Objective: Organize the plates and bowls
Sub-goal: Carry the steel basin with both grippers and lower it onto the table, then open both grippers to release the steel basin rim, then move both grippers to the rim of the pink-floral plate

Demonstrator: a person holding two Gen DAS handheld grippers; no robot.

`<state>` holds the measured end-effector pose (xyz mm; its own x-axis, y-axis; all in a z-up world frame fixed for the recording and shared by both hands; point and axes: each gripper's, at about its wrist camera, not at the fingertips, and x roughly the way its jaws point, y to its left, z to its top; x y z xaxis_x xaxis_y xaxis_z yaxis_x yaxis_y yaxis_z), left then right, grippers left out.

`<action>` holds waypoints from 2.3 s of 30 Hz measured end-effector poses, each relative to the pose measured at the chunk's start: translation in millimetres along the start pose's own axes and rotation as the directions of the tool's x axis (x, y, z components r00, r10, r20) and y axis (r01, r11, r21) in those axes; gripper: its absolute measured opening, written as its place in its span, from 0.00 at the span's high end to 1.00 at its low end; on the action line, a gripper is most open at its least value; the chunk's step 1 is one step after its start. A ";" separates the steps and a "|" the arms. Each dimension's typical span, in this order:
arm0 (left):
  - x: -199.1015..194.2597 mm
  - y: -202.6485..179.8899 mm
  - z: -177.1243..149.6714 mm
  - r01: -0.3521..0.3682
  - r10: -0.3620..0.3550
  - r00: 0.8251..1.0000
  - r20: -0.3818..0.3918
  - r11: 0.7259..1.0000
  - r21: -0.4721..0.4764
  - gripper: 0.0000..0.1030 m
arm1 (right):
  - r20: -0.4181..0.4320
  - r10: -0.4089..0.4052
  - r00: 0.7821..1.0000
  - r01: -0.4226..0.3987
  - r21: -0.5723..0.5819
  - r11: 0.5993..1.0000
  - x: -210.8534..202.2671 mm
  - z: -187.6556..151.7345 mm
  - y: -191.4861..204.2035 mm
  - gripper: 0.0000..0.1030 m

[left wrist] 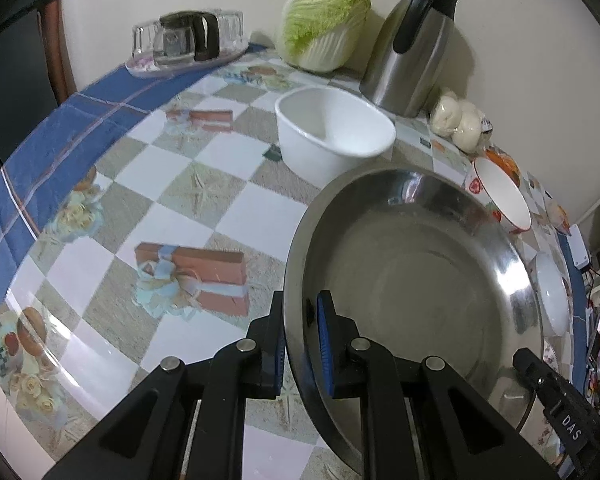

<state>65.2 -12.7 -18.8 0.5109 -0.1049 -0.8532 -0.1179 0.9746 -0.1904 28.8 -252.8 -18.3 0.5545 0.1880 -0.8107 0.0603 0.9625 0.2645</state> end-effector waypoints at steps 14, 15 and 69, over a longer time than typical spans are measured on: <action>3.6 -12.1 -10.2 0.034 -0.030 0.995 -0.093 0.999 0.039 0.85 | -0.052 -0.057 0.997 0.058 0.033 0.998 -1.4 -4.8 -13.3 0.80; 3.4 -12.9 -10.0 0.032 -0.028 0.995 -0.094 0.999 0.042 0.85 | -0.058 -0.060 0.997 0.062 0.032 0.998 -0.4 -5.3 -14.1 0.80; -17.8 -12.9 -7.6 -0.050 0.051 0.999 -0.001 0.996 0.069 0.12 | 0.049 -0.139 0.989 0.141 -0.039 0.989 -23.0 3.0 2.0 0.00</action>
<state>51.2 -24.9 -4.8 0.5036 -0.0556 -0.8621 -0.0846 0.9900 -0.1133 18.6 -255.8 2.5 0.5809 0.0421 -0.8129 0.1058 0.9863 0.1267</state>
